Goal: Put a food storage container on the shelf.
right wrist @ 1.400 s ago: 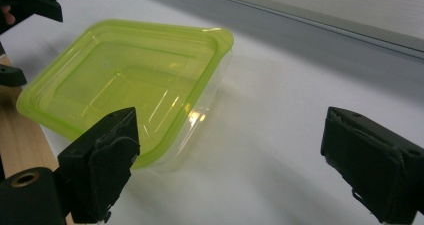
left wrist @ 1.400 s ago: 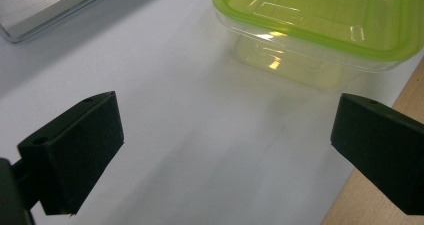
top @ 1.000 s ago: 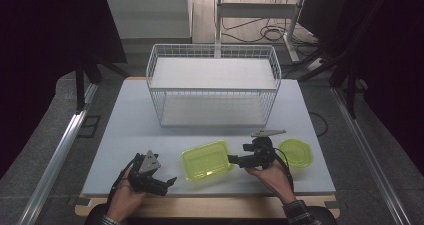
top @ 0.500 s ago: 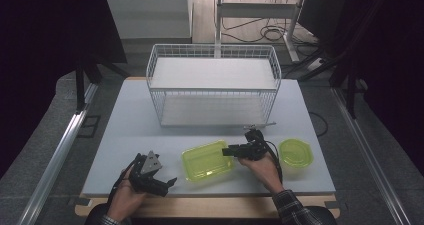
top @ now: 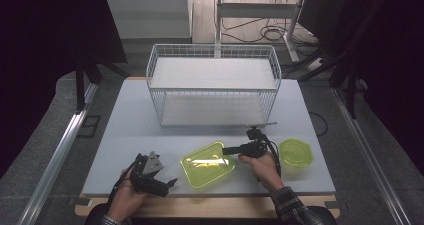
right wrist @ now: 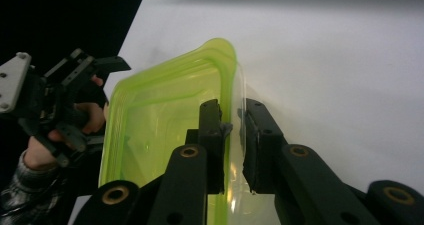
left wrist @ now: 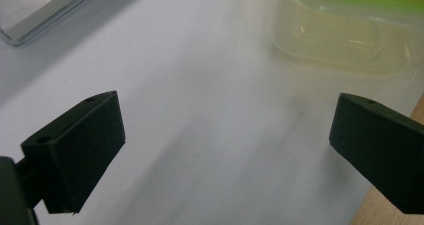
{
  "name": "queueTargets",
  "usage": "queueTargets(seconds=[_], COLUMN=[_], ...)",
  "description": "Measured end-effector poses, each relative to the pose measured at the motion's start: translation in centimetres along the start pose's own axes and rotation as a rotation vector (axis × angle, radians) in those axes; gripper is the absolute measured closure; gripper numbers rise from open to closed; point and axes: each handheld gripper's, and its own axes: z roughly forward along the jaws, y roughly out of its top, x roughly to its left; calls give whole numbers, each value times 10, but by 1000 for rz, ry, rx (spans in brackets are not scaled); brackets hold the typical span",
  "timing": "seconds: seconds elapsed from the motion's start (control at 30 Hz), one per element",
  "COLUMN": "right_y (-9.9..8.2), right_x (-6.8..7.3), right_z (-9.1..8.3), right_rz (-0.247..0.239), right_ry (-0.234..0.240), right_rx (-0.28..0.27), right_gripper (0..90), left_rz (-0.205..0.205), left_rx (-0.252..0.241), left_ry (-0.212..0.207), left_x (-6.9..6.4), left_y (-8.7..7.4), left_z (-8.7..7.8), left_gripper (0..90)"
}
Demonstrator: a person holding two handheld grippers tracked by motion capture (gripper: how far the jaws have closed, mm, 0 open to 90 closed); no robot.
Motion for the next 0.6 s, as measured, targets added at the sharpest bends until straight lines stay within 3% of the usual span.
queueTargets(seconds=[0.1,0.33,0.6], right_y=[0,2,8], right_x=[2,4,9], right_z=[0,-10,-23], right_rz=[-1,28,27], right_ry=[-8,34,39], right_rx=[2,-51,-106], right_gripper=[801,801,799], left_rz=[-2,-17,-26], left_rx=[-2,-12,0], left_ry=[2,5,13], left_x=[0,2,3], left_y=[0,0,-1], left_z=[0,-2,-2], left_gripper=[12,12,12])
